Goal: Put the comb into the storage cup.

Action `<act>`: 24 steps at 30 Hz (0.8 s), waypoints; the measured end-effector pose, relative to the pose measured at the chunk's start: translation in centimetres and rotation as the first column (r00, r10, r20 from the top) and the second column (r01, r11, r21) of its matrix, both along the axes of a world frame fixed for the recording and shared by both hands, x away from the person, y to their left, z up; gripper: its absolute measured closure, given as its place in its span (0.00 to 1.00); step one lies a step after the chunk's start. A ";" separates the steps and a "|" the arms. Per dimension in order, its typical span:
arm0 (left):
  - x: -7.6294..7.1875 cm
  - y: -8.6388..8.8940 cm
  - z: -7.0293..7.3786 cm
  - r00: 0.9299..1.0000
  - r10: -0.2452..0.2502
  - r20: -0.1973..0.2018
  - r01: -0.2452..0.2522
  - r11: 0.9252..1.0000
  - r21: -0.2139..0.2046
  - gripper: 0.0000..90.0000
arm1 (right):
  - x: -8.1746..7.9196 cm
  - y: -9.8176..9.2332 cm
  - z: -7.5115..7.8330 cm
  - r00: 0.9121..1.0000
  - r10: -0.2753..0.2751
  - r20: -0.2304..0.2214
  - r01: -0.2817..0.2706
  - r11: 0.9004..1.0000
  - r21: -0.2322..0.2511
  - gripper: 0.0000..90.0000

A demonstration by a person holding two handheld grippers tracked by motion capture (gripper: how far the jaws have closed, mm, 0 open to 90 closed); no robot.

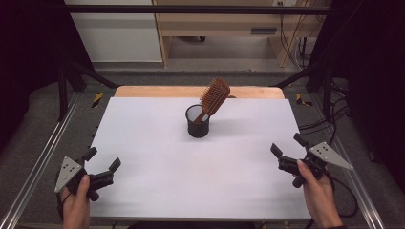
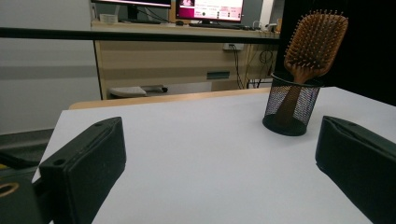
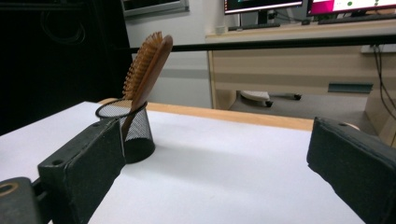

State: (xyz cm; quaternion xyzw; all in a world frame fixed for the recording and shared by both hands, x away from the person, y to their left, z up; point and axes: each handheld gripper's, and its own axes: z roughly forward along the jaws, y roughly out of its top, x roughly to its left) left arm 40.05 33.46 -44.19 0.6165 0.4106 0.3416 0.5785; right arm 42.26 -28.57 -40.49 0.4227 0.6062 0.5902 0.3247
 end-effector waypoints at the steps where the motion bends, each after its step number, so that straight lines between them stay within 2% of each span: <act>1: -0.1 0.0 0.0 1.000 0.000 -0.002 0.000 1.000 -0.001 0.02 | 0.0 0.1 -0.2 1.000 0.002 -0.004 -0.002 1.000 -0.007 0.04; 8: -0.1 -0.1 0.0 1.000 0.001 -0.003 -0.001 1.000 0.001 0.02 | -0.5 0.5 -1.3 0.999 0.019 -0.032 -0.020 0.999 -0.032 0.04; 17: -0.1 -0.3 0.0 1.000 -0.003 0.001 0.003 1.000 -0.004 0.02 | -0.9 0.9 -2.8 0.997 0.043 -0.065 -0.045 0.999 -0.024 0.04; 24: -0.1 -0.2 0.0 1.000 -0.009 0.007 0.009 1.000 -0.007 0.02 | -1.0 1.9 -3.8 0.995 0.063 -0.081 -0.067 0.997 -0.041 0.04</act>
